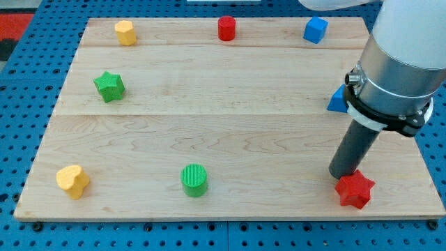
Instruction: Move red star and green circle closer to yellow heart
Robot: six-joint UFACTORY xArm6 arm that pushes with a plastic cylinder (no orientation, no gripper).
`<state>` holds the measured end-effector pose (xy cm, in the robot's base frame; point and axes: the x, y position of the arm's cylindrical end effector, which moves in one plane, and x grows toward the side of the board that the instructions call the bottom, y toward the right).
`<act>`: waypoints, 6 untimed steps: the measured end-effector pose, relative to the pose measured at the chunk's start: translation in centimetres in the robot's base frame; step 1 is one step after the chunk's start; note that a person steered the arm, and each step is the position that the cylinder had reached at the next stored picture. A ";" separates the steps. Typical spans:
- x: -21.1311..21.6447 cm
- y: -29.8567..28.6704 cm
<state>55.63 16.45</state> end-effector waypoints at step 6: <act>-4.4 6.1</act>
<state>51.22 22.50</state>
